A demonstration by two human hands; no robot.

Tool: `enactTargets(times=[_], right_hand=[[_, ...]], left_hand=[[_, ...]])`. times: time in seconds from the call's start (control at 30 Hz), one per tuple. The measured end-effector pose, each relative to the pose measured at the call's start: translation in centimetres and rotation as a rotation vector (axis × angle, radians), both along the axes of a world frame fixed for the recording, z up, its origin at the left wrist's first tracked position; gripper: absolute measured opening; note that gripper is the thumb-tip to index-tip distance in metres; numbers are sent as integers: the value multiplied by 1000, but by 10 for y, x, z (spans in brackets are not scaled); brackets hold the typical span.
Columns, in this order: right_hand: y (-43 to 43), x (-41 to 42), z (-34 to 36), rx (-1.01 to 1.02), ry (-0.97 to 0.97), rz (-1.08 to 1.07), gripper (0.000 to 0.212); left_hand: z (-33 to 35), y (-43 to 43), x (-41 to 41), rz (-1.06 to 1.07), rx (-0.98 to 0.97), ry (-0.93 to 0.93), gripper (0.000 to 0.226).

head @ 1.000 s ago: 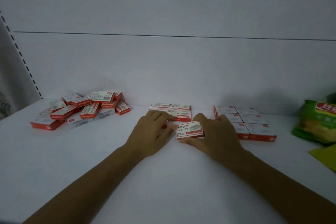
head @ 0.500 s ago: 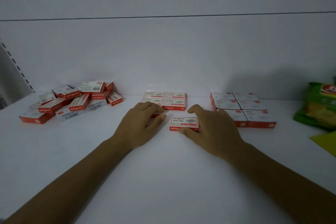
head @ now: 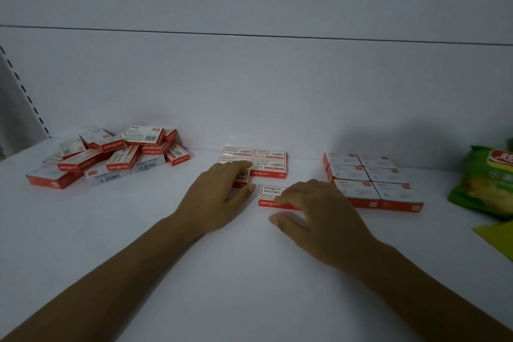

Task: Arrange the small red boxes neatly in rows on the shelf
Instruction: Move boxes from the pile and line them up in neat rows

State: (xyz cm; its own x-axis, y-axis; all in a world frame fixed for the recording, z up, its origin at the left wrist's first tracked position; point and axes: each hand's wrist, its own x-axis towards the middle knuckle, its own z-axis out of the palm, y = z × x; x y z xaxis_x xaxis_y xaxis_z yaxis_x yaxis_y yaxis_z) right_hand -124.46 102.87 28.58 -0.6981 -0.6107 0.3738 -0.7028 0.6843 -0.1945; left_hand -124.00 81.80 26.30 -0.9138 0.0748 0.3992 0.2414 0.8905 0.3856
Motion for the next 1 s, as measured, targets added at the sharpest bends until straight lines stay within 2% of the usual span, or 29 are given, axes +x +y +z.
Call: enactTargets(times=[0.17, 0.3, 0.43, 0.7, 0.9, 1.0], right_hand=[[-11, -9, -9, 21, -73, 63, 63], [-17, -15, -19, -6, -122, 74, 72], [-13, -12, -17, -91, -22, 31, 62], [-14, -16, -21, -58, -37, 61, 57], [-14, -17, -21, -61, -53, 86, 61], [-15, -18, -20, -92, -54, 79, 53]], left_hand=[[1, -1, 1, -33, 43, 41, 55], [-3, -4, -2, -32, 43, 40, 48], [-3, -6, -5, -59, 41, 44, 42], [-2, -6, -5, -71, 60, 45, 43], [-3, -6, -7, -57, 50, 42, 45], [-1, -5, -7, -50, 49, 33, 45]])
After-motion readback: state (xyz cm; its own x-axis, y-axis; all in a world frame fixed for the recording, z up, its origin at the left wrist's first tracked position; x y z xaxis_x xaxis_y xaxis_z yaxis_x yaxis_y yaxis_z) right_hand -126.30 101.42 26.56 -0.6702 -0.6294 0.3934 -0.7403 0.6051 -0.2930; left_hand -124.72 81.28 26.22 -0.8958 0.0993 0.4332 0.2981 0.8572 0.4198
